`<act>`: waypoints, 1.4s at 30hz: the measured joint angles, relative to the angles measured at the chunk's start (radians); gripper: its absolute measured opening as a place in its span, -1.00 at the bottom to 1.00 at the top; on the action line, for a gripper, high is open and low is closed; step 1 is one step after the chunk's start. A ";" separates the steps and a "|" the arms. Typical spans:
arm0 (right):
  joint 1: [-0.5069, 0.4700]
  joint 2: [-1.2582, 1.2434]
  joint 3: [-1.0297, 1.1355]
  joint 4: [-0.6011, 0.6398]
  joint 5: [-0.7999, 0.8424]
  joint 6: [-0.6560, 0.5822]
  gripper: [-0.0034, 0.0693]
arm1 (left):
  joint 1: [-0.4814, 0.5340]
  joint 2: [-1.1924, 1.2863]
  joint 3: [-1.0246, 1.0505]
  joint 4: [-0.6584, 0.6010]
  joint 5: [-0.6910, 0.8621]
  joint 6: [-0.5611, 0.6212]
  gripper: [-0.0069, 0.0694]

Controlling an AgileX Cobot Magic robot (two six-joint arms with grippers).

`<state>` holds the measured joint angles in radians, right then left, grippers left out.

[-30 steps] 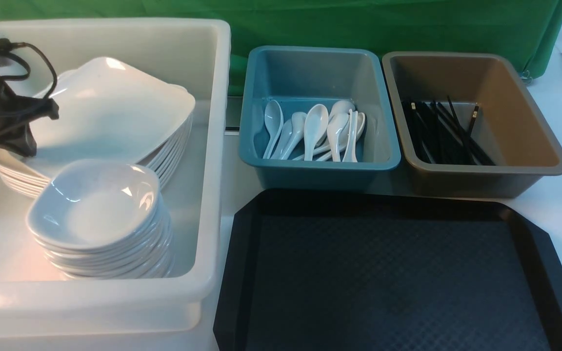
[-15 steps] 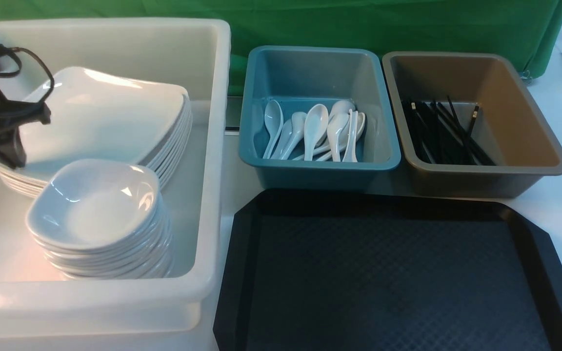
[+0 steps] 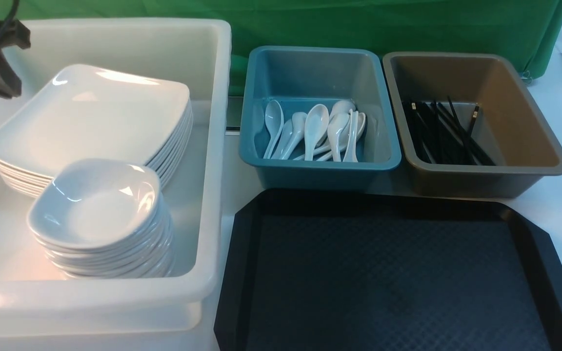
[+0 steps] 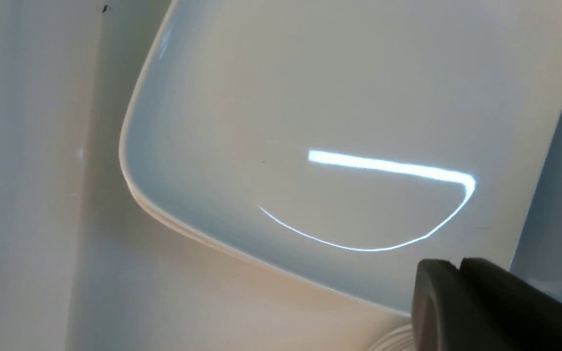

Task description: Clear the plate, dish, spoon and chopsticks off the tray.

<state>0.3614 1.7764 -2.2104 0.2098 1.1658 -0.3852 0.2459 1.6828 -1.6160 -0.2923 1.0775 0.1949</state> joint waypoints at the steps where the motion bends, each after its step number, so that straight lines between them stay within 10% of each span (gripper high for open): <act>1: 0.000 -0.014 0.000 -0.007 0.000 0.001 -0.82 | -0.016 -0.020 0.016 -0.009 -0.016 0.011 -0.77; 17: 0.000 -0.524 0.129 -0.210 -0.011 0.189 -0.82 | -0.525 -0.585 0.311 -0.030 -0.227 0.105 -0.77; 42: 0.000 -1.738 1.670 -0.243 -0.929 0.394 -0.83 | -0.535 -1.307 1.154 -0.091 -0.633 0.069 -0.77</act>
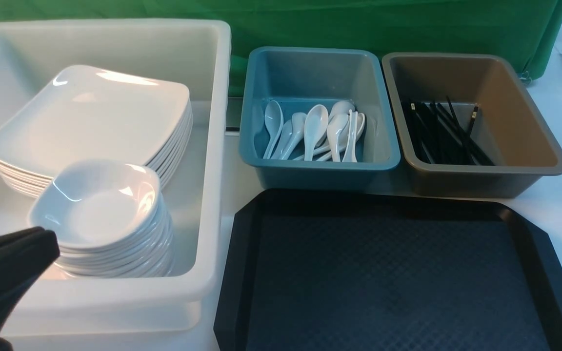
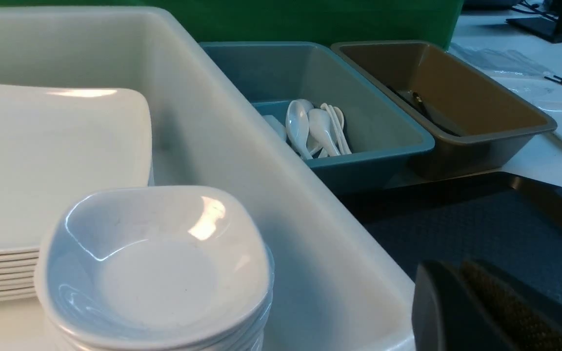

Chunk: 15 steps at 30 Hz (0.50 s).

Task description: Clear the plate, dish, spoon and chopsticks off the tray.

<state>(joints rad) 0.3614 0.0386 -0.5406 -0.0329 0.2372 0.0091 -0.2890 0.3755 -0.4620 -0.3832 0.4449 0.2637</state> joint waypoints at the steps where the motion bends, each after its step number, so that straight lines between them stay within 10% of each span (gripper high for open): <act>1: 0.000 -0.003 0.005 0.000 0.000 0.000 -0.82 | 0.000 0.000 0.000 0.000 0.000 0.000 -0.77; 15: 0.000 -0.031 0.017 0.000 -0.022 0.001 -0.68 | 0.000 -0.001 0.013 -0.002 -0.139 0.001 -0.77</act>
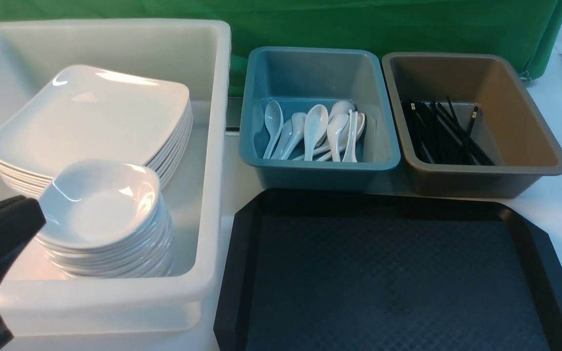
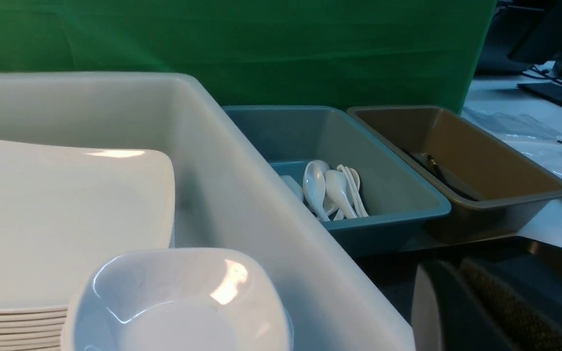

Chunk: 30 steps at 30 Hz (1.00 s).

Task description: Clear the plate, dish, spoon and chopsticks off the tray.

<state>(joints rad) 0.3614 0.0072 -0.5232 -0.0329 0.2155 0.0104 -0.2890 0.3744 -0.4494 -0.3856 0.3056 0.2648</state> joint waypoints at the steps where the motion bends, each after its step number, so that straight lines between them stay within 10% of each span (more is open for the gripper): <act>1: 0.000 0.000 0.000 0.000 0.000 0.000 -0.68 | 0.000 0.000 0.000 0.000 0.000 0.000 -0.77; 24: 0.000 0.000 0.000 0.000 0.000 0.000 -0.55 | 0.004 -0.067 0.092 0.199 -0.092 -0.007 -0.77; 30: 0.000 0.000 0.000 0.000 0.000 0.000 -0.51 | 0.140 -0.226 0.281 0.206 -0.173 -0.009 -0.77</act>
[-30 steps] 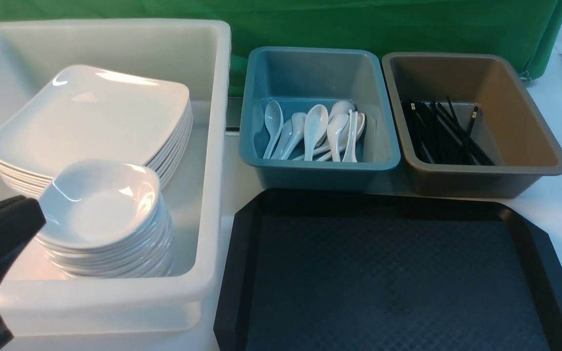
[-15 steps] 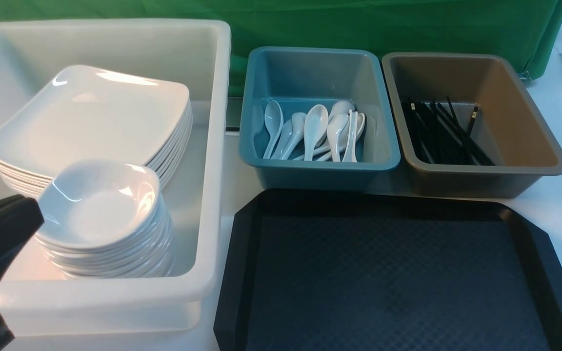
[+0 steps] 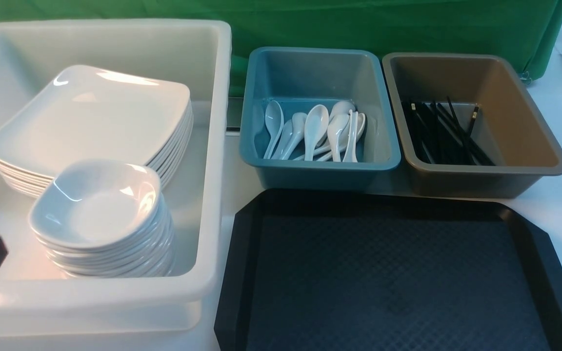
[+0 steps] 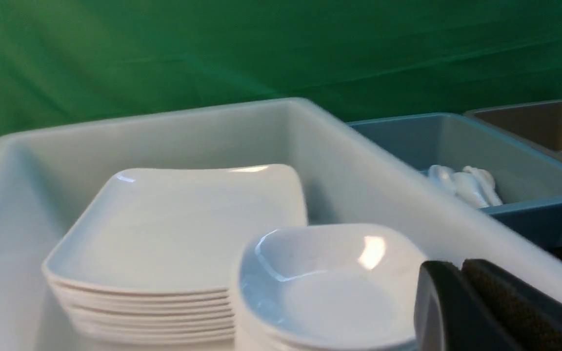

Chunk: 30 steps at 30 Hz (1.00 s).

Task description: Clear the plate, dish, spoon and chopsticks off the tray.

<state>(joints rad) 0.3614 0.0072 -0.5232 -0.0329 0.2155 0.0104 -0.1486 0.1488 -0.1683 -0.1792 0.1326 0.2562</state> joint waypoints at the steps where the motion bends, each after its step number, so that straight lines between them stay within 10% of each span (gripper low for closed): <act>1: 0.000 0.000 0.000 0.000 0.000 0.000 -0.51 | 0.015 -0.011 0.014 0.000 0.000 0.000 -0.77; 8: 0.000 0.000 0.000 0.000 0.001 0.000 -0.49 | 0.223 -0.142 0.173 0.006 0.023 -0.009 -0.77; 30: 0.000 0.000 0.000 0.000 0.001 0.000 -0.35 | 0.229 -0.150 0.173 -0.005 0.108 -0.010 -0.77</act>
<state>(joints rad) 0.3614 0.0072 -0.5232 -0.0329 0.2165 0.0104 0.0809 -0.0012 0.0046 -0.1838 0.2409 0.2462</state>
